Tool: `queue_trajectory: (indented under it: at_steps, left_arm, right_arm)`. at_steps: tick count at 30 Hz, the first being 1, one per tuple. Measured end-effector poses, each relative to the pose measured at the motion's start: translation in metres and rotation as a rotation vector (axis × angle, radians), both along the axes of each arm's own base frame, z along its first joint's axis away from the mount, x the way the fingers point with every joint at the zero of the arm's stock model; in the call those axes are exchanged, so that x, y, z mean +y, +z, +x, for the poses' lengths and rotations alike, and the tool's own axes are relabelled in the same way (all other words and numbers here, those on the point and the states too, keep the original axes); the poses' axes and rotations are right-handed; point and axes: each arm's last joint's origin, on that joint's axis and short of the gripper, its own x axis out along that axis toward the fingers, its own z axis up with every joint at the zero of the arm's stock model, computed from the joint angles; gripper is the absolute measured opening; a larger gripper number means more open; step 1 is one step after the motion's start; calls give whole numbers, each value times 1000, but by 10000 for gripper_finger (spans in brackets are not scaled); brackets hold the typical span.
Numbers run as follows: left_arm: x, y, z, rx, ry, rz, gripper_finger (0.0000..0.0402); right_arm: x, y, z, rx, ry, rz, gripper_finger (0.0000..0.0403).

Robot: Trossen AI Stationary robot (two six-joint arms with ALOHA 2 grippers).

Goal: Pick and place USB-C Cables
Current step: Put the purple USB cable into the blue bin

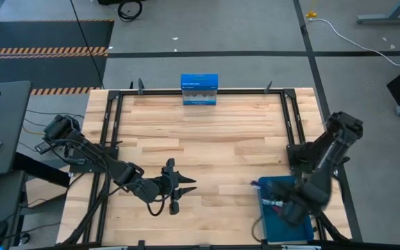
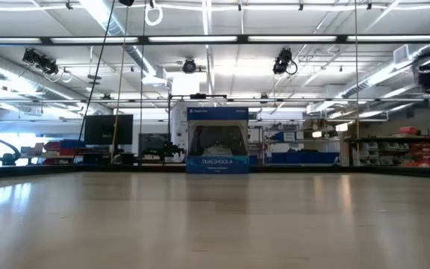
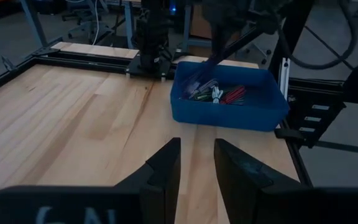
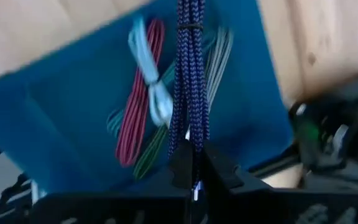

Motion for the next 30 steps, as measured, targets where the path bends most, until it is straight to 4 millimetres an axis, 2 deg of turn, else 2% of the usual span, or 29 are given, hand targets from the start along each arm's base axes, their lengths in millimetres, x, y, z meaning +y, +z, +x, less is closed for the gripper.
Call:
queue_trajectory:
  at_steps: [7,11,16,22,30]
  left_arm:
    - [0,0,0,-3,2,-7,105]
    - [0,0,0,-4,4,-15,105]
    - [0,1,0,-7,4,-18,105]
    - [0,1,0,-9,7,-31,105]
    - [-1,1,0,-12,12,-53,105]
  right_arm:
    - [23,0,-32,-14,-105,2,14]
    - [40,-7,-44,13,-150,37,14]
    - [65,-26,-46,62,-164,95,14]
    - [79,-51,-42,121,-146,41,16]
    - [94,-80,-37,141,-63,22,83]
